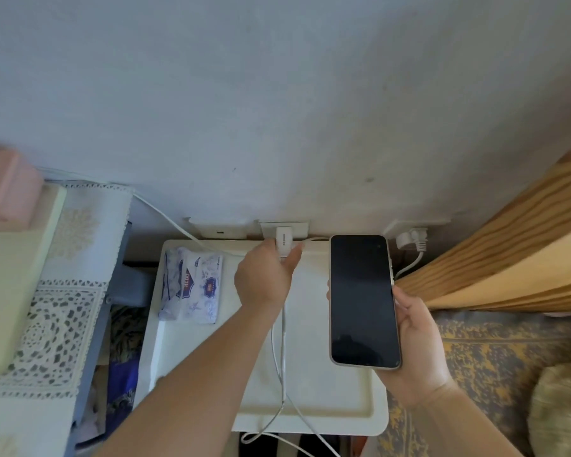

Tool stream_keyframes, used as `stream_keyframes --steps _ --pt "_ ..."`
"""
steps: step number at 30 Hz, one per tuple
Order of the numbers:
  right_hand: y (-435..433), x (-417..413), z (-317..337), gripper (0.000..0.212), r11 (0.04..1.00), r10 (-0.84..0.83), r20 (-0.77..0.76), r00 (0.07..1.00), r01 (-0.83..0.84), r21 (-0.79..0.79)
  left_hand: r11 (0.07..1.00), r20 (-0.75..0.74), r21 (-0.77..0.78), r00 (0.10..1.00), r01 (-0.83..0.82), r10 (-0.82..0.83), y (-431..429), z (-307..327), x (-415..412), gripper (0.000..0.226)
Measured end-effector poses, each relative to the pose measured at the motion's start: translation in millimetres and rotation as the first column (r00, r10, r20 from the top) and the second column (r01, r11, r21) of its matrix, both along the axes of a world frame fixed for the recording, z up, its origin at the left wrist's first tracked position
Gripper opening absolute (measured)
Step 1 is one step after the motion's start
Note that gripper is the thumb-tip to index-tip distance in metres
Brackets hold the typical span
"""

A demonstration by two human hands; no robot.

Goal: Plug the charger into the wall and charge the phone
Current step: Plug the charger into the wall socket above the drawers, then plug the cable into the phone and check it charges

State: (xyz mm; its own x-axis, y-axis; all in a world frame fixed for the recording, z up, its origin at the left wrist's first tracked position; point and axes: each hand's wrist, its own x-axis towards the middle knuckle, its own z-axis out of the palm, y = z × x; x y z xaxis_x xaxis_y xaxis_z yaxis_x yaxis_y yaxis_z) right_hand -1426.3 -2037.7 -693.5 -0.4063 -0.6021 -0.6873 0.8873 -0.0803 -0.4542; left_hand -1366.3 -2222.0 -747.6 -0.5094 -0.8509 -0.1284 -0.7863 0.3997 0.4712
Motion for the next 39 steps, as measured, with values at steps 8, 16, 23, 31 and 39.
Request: stream_keyframes --steps 8,16,23,31,39 --pt "4.7 7.8 4.2 0.045 1.000 -0.011 0.002 1.000 0.011 0.003 0.953 -0.005 -0.247 0.984 0.174 -0.181 39.3 1.6 70.2 0.018" --pt "13.1 11.3 3.2 0.044 1.000 -0.002 -0.009 1.000 0.002 0.008 0.984 0.339 -0.143 0.939 0.106 -0.052 73.1 -20.2 69.6 0.031" --pt "22.7 16.3 4.5 0.047 1.000 0.009 0.001 1.000 -0.009 0.010 0.972 0.121 0.101 0.972 -0.212 0.200 84.2 -19.4 65.1 0.022" --pt "20.2 18.4 37.3 0.045 0.999 0.008 -0.031 0.999 -0.009 -0.032 0.710 -0.276 0.695 0.871 -0.111 0.406 84.2 37.5 83.0 0.004" --pt "7.5 27.0 109.8 0.044 0.997 -0.008 -0.107 0.994 0.000 -0.075 0.660 -0.419 0.749 0.817 0.064 0.396 71.5 136.4 120.8 0.018"
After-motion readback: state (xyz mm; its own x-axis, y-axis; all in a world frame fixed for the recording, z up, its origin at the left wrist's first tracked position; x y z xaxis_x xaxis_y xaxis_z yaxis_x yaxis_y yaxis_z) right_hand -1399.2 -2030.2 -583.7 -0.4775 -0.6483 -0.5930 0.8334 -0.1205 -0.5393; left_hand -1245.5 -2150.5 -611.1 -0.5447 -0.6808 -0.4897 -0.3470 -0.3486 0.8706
